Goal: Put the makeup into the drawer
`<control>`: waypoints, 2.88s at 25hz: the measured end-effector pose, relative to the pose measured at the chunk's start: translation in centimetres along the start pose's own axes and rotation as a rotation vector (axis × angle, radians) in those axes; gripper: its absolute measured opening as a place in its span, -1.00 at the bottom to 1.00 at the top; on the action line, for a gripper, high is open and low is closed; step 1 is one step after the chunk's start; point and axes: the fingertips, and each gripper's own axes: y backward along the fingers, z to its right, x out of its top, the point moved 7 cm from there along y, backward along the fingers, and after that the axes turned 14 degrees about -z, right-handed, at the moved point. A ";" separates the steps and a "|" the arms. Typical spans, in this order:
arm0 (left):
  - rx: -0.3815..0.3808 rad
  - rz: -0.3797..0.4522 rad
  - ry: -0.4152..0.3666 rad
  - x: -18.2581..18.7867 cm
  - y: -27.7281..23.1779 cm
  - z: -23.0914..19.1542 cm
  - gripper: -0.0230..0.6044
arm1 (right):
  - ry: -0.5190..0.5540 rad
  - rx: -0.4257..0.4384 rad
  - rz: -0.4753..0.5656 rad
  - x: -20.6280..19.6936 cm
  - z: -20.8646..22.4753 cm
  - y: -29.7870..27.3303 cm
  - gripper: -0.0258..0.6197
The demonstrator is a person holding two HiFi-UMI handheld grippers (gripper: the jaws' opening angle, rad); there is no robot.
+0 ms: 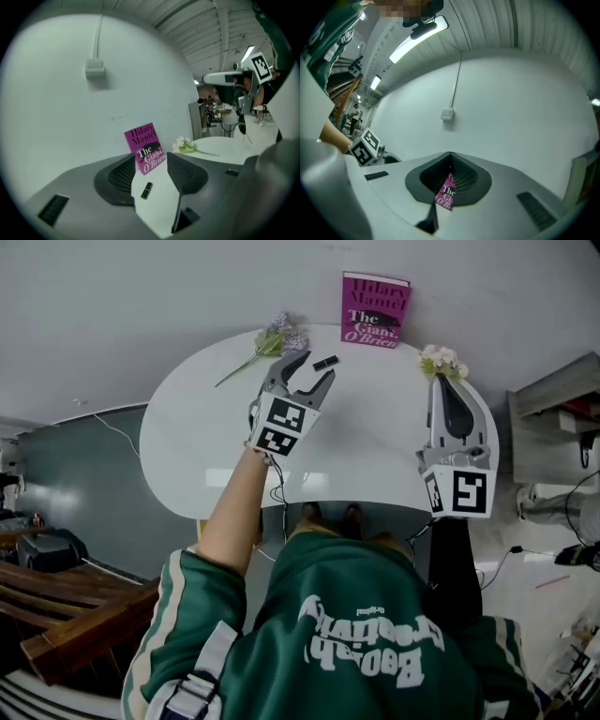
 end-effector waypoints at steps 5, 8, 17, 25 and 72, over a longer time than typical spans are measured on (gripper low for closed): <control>-0.115 -0.208 -0.038 -5.5 -8.2 -2.1 -0.20 | -0.011 -0.092 -0.064 -1.4 1.6 0.6 -0.89; -0.169 -0.303 -0.036 -8.1 -12.0 -2.9 -0.20 | -0.013 -0.146 -0.105 -2.2 2.3 1.3 -0.89; -0.219 -0.490 -0.024 -13.4 -18.3 -3.8 -0.20 | -0.023 -0.250 -0.189 -4.1 3.4 3.1 -0.89; -0.253 -0.498 -0.058 -13.1 -17.6 -2.1 -0.61 | -0.030 -0.239 -0.184 -4.2 3.4 3.2 -0.89; 0.424 0.275 0.239 1.8 18.2 3.0 -0.61 | 0.014 0.327 0.113 2.0 -7.0 -2.1 -0.89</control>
